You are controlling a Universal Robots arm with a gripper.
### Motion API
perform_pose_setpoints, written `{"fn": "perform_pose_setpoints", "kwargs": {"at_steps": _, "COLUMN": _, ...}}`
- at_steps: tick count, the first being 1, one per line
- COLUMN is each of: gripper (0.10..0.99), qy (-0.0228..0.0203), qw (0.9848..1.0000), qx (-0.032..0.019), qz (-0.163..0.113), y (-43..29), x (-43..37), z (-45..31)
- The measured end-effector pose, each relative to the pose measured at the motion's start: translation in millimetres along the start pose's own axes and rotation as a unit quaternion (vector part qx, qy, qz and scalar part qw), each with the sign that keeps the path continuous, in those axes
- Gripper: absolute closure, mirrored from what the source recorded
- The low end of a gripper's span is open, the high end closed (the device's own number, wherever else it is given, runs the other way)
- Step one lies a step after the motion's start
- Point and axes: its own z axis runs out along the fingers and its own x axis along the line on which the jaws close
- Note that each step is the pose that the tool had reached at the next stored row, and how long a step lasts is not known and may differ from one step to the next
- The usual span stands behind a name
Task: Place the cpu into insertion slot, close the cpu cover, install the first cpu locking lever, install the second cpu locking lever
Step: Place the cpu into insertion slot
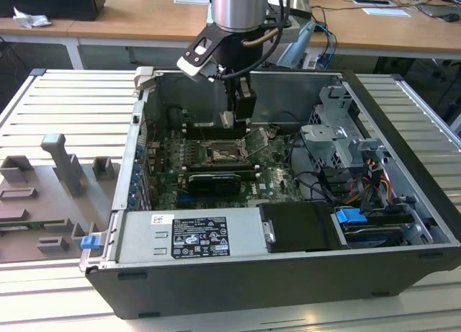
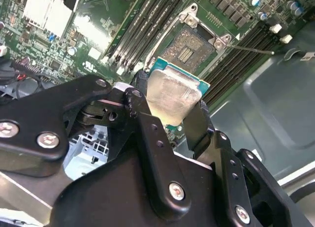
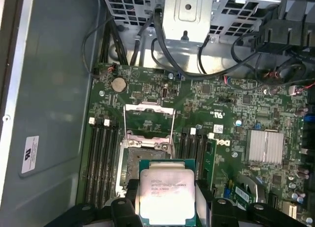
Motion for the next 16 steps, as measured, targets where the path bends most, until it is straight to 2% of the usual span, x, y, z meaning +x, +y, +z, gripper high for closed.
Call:
{"fn": "perform_pose_setpoints", "kwargs": {"at_steps": 7, "gripper": 0.549, "qy": -0.0005, "qw": 1.0000, "qx": 0.0007, "qz": 0.008, "y": -0.5, "x": -0.1, "z": 6.4}}
{"fn": "perform_pose_setpoints", "kwargs": {"at_steps": 16, "gripper": 0.549, "qy": -0.0006, "qw": 1.0000, "qx": 0.0016, "qz": 0.010, "y": -0.8, "x": -0.2, "z": 10.8}}
